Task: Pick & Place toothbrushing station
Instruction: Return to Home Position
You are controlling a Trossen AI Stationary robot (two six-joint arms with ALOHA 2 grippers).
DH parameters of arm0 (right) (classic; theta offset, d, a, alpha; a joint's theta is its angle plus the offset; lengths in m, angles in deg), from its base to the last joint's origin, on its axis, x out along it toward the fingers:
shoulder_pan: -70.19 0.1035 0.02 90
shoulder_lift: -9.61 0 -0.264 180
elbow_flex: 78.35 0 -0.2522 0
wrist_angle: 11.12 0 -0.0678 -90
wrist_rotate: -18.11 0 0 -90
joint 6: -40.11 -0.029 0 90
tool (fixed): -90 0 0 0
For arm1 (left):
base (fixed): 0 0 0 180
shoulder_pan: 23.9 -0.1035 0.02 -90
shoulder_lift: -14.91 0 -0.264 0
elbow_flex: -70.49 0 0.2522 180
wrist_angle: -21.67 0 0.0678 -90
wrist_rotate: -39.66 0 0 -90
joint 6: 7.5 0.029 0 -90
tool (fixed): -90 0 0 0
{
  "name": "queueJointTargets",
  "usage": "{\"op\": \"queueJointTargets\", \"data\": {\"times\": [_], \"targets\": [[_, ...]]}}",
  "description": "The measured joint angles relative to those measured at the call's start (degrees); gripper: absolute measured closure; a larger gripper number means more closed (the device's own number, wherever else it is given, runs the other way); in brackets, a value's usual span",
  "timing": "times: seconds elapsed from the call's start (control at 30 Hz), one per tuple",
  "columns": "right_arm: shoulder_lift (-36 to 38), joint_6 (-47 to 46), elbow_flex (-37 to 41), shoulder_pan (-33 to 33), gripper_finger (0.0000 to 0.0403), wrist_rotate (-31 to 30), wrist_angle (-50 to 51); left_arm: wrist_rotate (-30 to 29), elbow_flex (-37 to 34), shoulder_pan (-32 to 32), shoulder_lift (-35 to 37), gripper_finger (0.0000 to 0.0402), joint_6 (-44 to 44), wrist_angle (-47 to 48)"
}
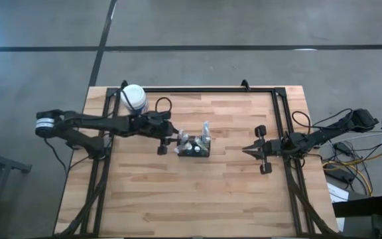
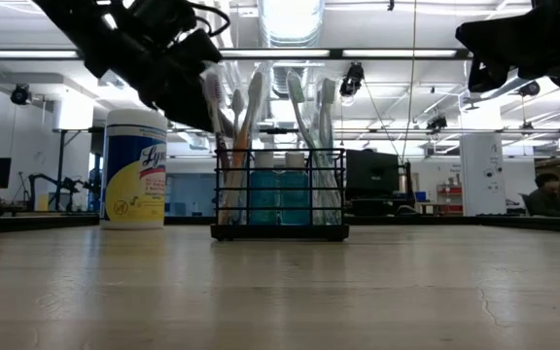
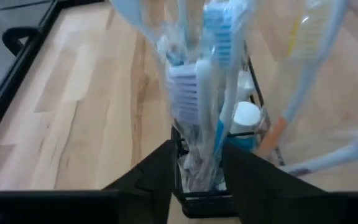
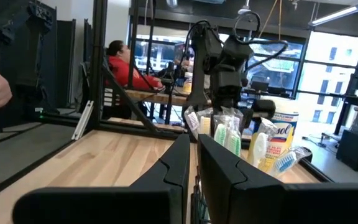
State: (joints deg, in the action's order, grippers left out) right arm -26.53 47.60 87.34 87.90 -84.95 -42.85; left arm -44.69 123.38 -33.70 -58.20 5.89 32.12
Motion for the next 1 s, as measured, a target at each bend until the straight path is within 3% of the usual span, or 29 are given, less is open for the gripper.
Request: {"op": "queueJointTargets", "data": {"times": [0.23,0.43,0.57,0.77,1.0], "targets": [[0.0,0.0,0.0,0.0,0.0374,0.0,0.3,-1.5,0.1,0.0,6.7,0.021,0.1,3.5],[0.0,0.0,0.0,0.0,0.0374,-0.2,0.7,-3.6,0.1,0.0,18.7,0.0204,2.3,10.0],[0.0,-0.2,0.0,0.0,0.0374,-0.1,1.2,-3.6,-0.1,0.0,27.1,0.0245,3.8,15.8],[0.0,-3.6,0.0,-0.1,0.0374,-0.7,1.1,-2.1,-7.4,0.0,39.3,0.0382,5.3,15.8],[1.1,-10.3,0.0,-7.1,0.0374,-1.8,0.6,2.9,-24.6,0.0,50.6,0.0397,1.5,-3.4]]}}
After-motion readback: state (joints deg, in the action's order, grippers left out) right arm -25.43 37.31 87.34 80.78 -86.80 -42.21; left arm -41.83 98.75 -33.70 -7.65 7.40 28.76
